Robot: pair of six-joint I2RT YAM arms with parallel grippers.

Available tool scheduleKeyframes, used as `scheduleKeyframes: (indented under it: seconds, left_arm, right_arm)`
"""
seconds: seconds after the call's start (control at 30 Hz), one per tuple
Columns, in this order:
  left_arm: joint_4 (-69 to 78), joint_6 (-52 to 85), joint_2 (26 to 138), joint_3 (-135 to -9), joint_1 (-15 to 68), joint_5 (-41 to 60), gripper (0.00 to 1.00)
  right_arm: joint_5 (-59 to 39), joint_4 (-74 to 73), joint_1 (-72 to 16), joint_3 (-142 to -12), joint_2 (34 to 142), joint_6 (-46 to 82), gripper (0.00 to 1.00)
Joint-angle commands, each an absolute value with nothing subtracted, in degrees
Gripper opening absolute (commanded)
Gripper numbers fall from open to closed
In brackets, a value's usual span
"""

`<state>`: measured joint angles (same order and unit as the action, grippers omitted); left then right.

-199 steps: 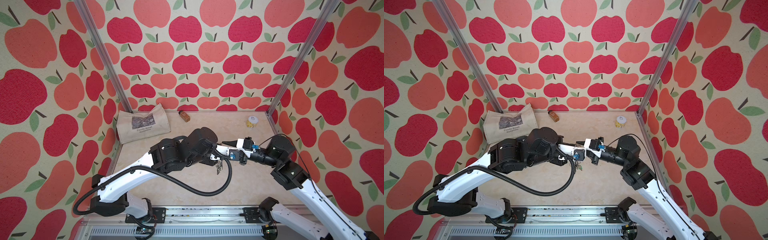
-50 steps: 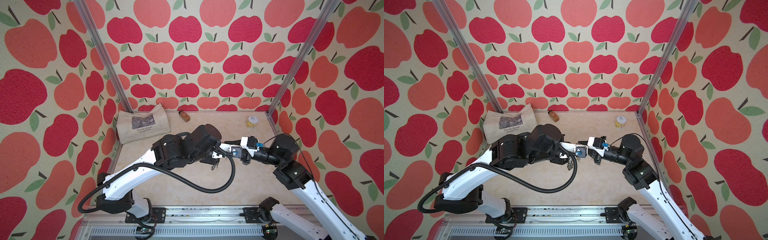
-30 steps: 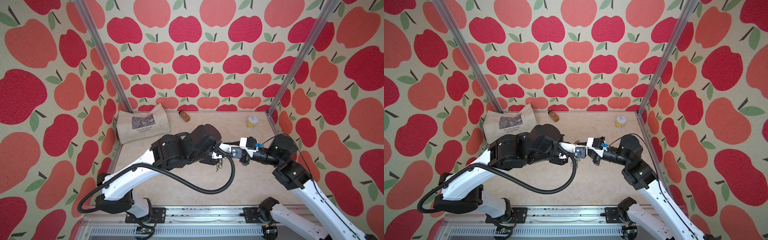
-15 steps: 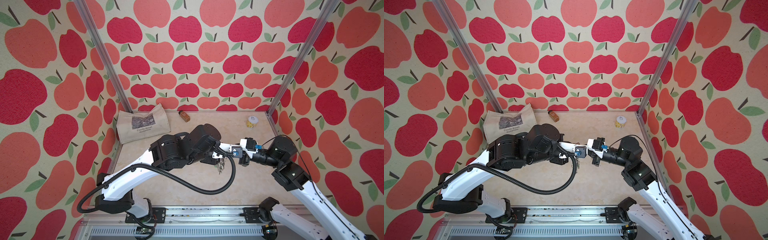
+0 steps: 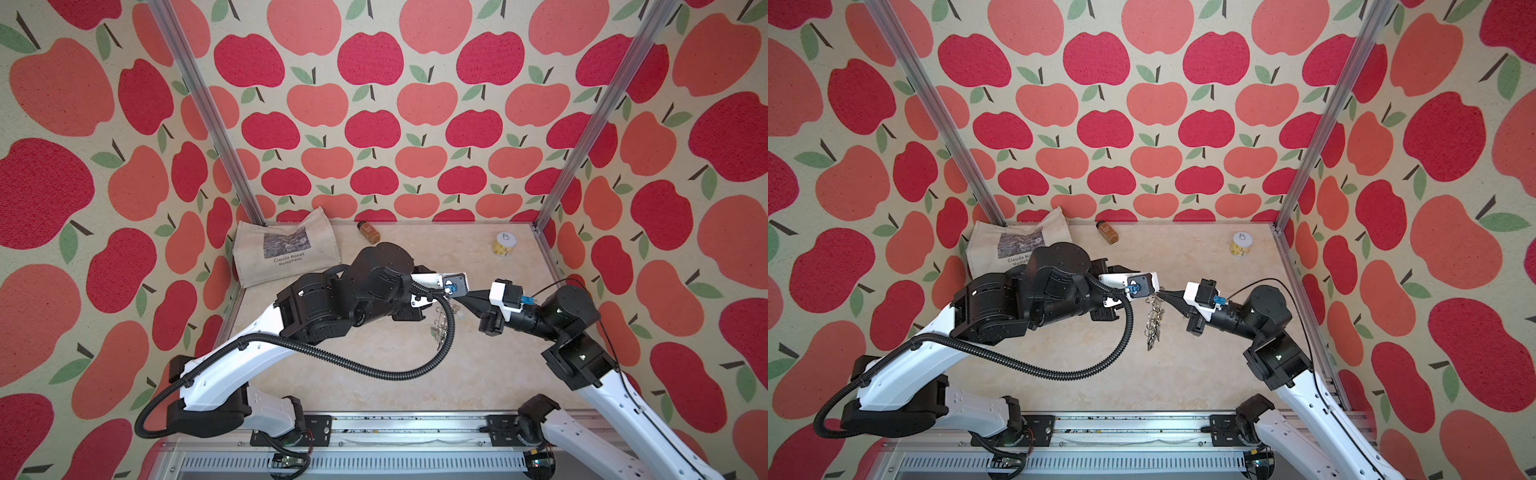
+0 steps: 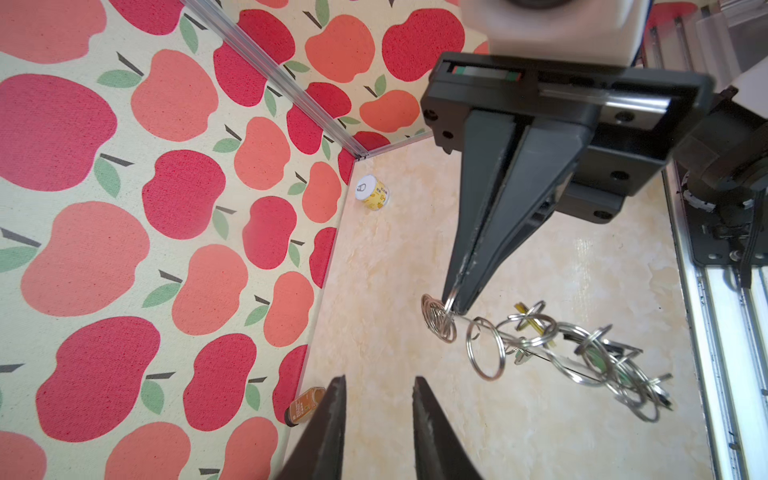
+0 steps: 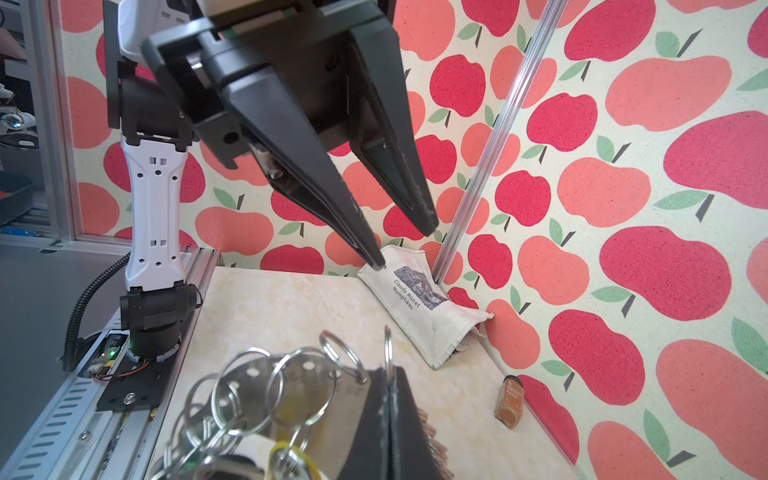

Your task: Put the keys on the keyring

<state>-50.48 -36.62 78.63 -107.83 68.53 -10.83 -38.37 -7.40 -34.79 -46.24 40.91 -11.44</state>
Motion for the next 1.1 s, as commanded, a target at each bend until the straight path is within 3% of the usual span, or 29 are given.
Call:
scheduleKeyframes:
  seconds: [0.0, 0.37, 1.07]
  left_arm:
    - [-46.9, -32.5, 77.0, -106.2, 68.3, -5.7, 0.29]
    - [-44.4, -31.5, 77.0, -104.4, 67.8, 1.4, 0.26]
    - [-40.4, -30.8, 76.8, -102.2, 65.6, 6.4, 0.16]
  right_arm:
    - [-40.0, -17.1, -33.9, -44.9, 39.2, -6.6, 0.0]
    - [-42.3, -25.6, -33.2, -44.3, 40.6, -0.4, 0.0]
    - [-43.8, -26.2, -33.2, -45.3, 41.0, 0.5, 0.0]
